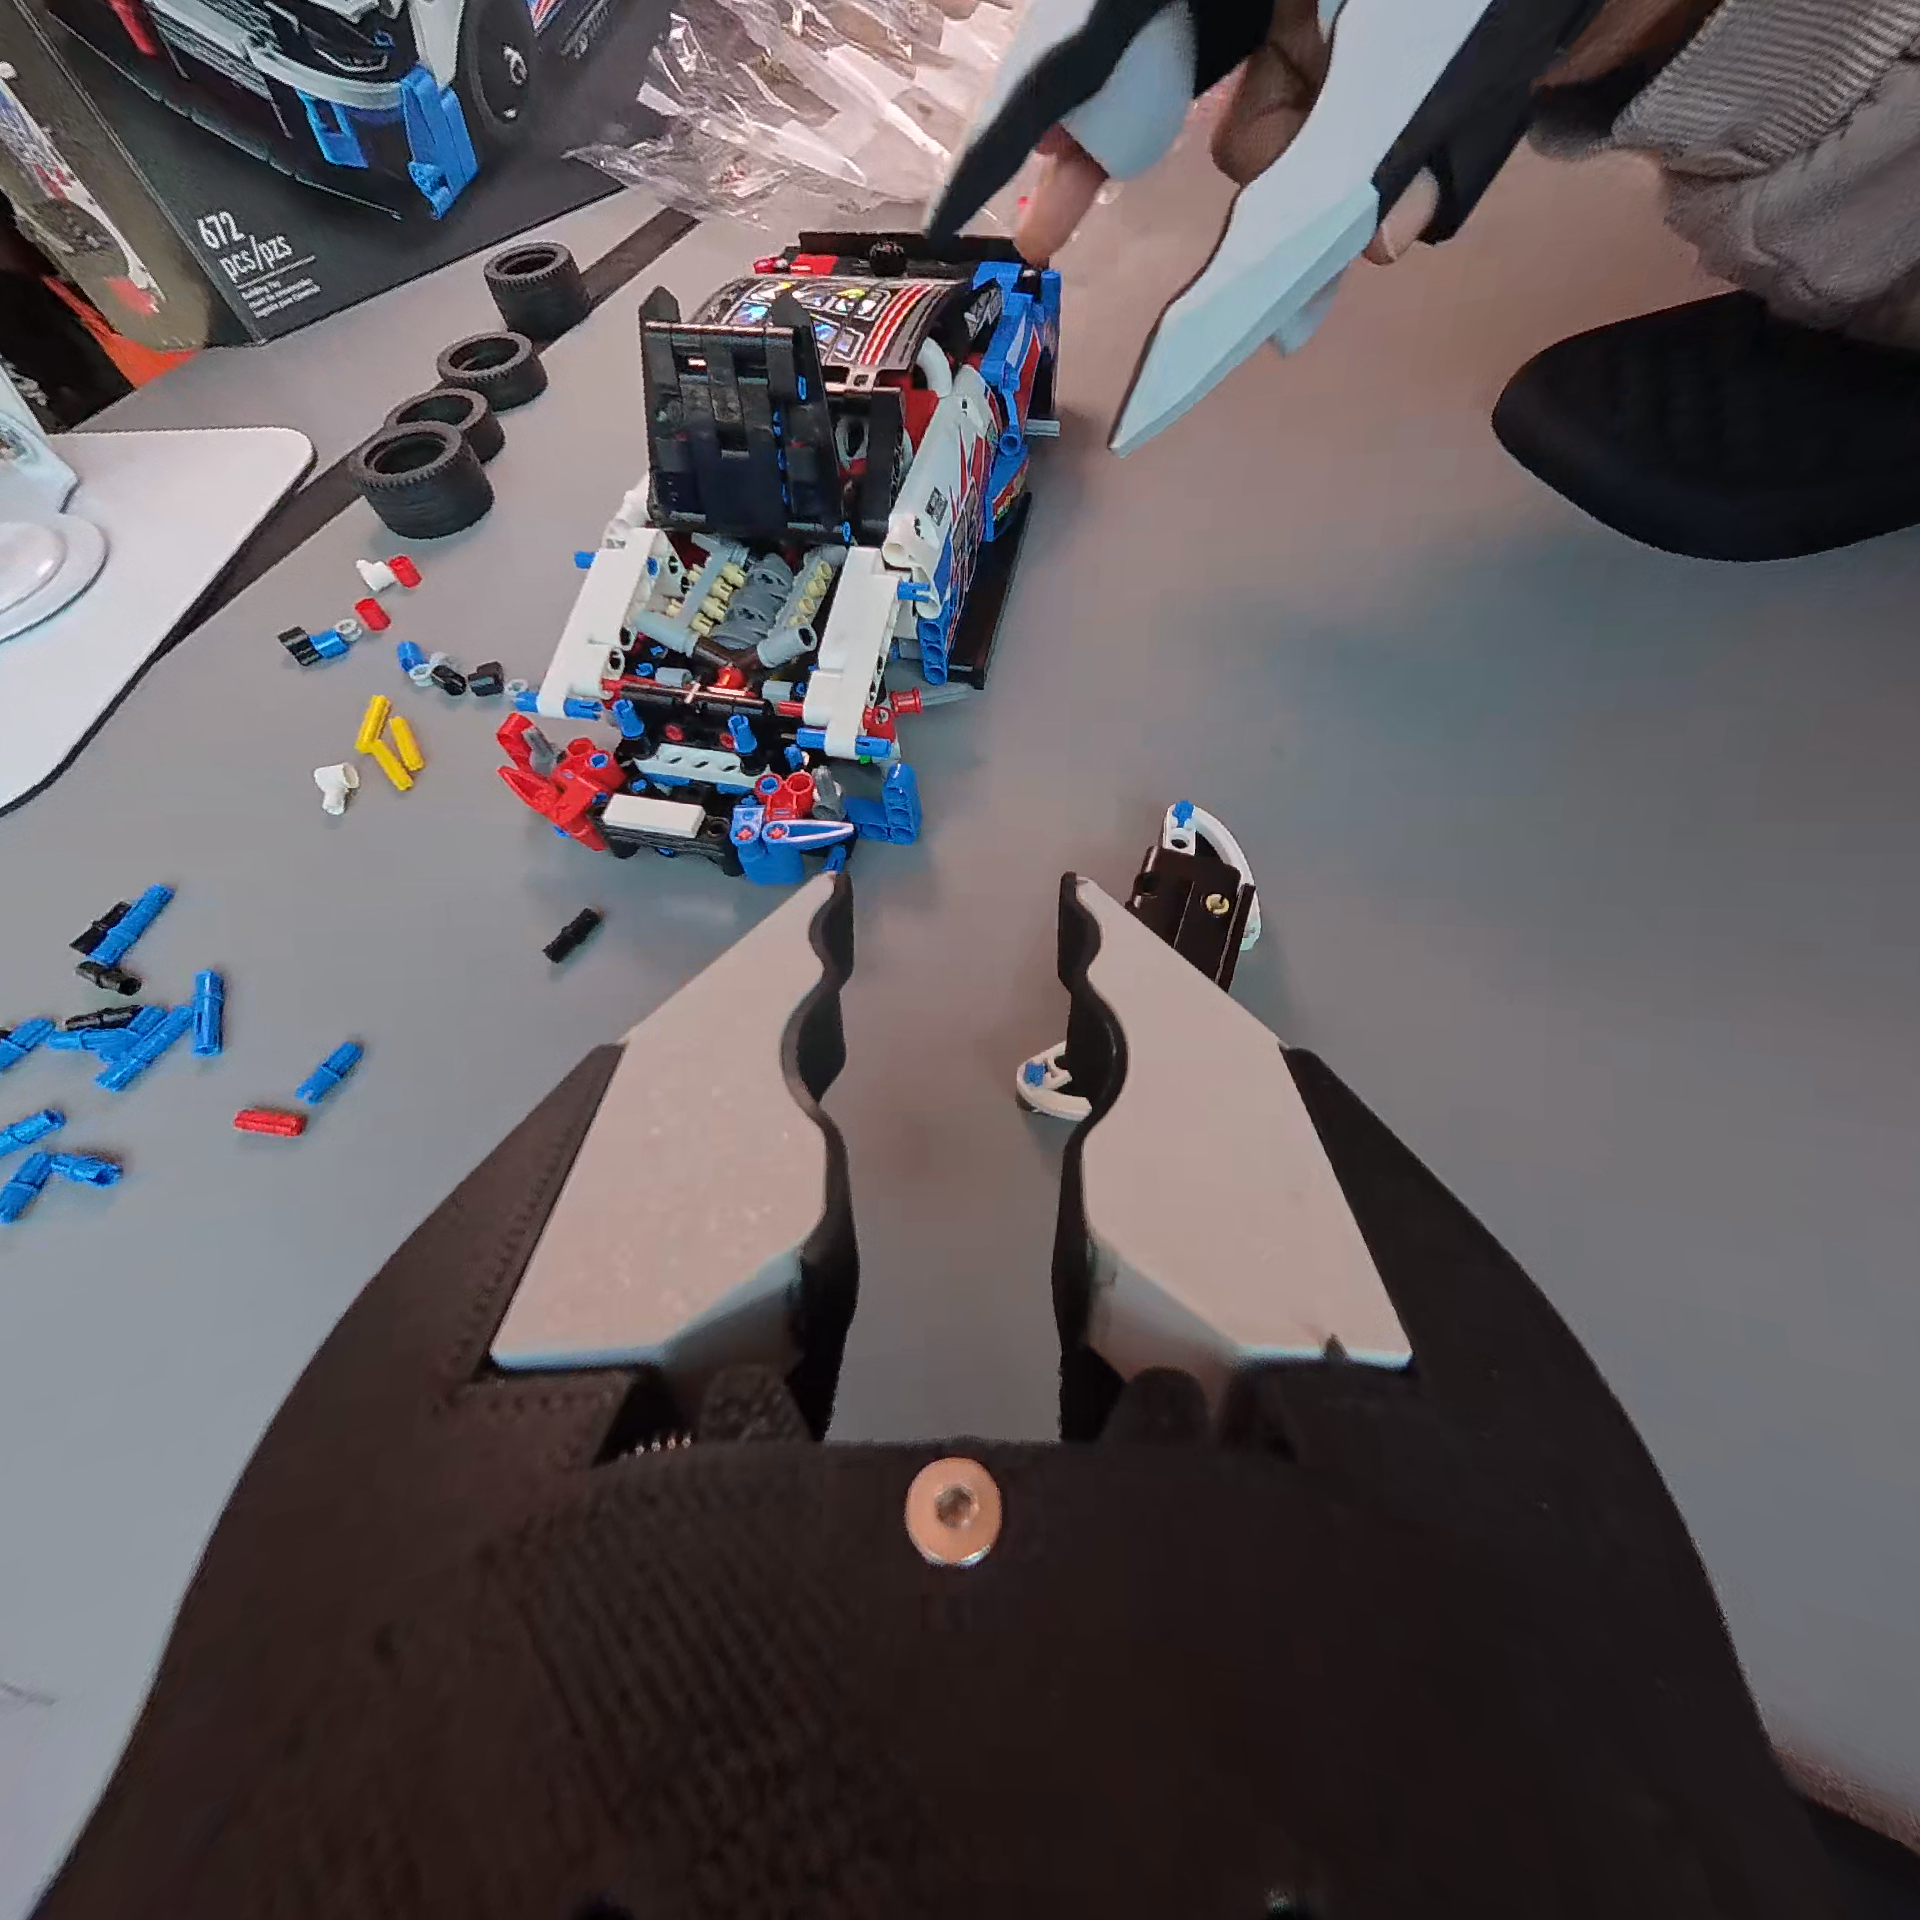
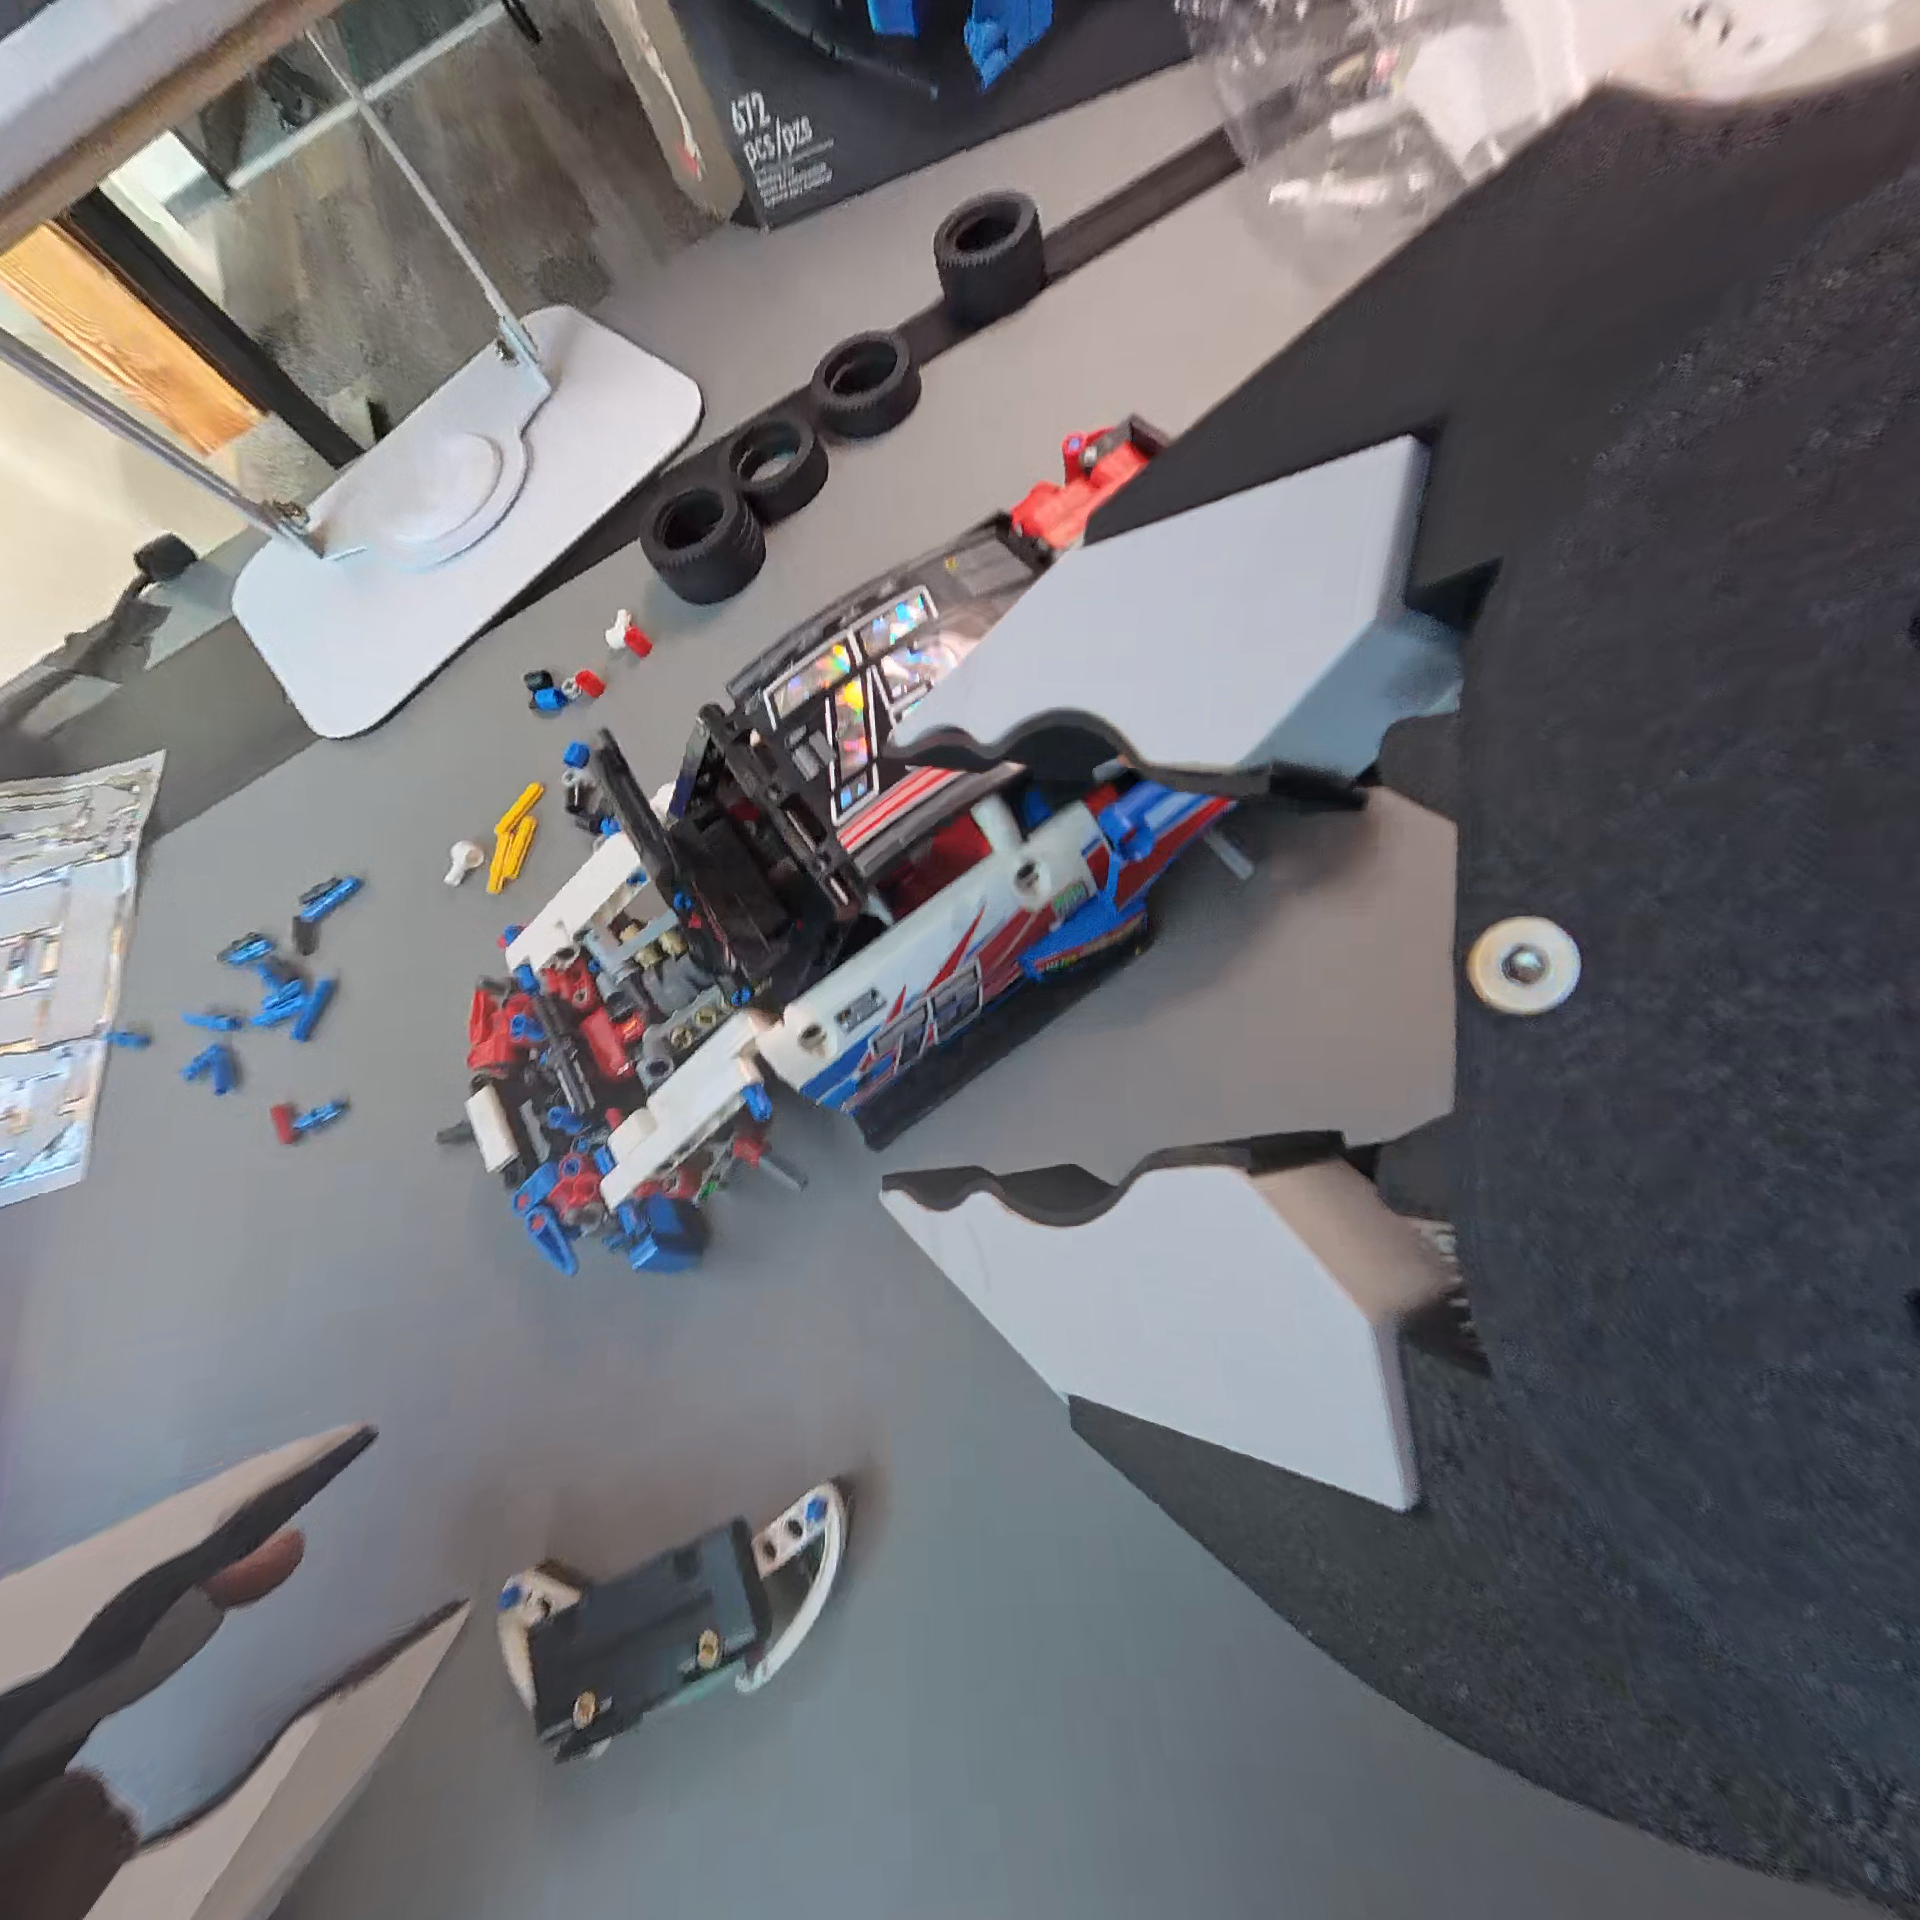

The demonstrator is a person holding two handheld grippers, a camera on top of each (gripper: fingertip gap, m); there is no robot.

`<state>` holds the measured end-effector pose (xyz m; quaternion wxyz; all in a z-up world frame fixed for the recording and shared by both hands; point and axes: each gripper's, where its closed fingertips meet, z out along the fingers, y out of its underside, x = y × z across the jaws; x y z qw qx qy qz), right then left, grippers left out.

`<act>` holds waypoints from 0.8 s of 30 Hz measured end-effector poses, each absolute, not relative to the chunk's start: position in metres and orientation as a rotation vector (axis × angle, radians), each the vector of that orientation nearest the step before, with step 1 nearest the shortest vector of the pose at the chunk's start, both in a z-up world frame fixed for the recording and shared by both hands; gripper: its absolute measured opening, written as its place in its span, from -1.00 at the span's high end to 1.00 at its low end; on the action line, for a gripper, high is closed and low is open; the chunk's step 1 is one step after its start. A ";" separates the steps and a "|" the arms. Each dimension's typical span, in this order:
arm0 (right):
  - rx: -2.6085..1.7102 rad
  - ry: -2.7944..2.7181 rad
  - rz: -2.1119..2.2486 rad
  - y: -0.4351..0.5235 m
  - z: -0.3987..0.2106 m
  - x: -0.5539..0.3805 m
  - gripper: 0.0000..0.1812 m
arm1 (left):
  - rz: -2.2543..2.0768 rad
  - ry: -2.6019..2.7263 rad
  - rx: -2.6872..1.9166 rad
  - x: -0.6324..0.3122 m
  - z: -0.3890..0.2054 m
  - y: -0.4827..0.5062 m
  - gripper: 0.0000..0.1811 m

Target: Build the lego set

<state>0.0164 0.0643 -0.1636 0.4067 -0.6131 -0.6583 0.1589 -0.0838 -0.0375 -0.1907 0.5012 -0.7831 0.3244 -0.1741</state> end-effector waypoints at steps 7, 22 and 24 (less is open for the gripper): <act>-1.606 -1.955 0.193 0.105 -0.175 -0.020 -0.20 | -0.390 0.782 -1.874 -0.080 -0.192 -0.037 0.62; -1.448 -2.498 0.063 0.101 -0.214 -0.018 -0.11 | -0.385 0.776 -1.860 -0.083 -0.191 -0.036 0.65; -1.355 -2.581 0.024 0.096 -0.215 -0.010 -0.11 | -0.380 0.767 -1.859 -0.085 -0.191 -0.035 0.65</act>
